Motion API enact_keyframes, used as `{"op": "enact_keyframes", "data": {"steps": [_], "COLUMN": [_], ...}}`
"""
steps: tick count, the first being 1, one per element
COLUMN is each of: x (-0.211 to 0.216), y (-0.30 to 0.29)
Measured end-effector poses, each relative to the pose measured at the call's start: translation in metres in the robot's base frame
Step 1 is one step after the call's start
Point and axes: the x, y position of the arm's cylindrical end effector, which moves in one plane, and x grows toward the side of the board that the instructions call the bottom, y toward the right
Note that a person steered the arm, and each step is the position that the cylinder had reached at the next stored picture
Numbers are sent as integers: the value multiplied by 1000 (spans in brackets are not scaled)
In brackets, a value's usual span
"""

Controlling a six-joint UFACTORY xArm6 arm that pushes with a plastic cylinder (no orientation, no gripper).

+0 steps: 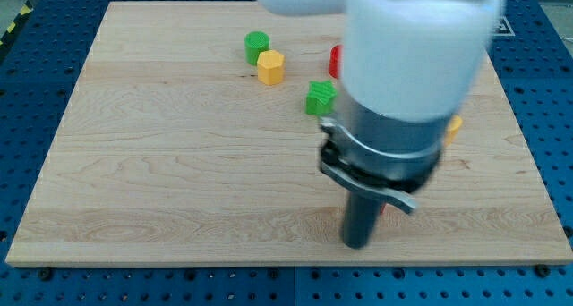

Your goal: Point at yellow heart

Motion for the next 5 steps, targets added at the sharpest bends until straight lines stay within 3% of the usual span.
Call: {"op": "enact_keyframes", "data": {"steps": [2, 3, 5], "x": [4, -22, -113], "y": [110, 142, 145]}}
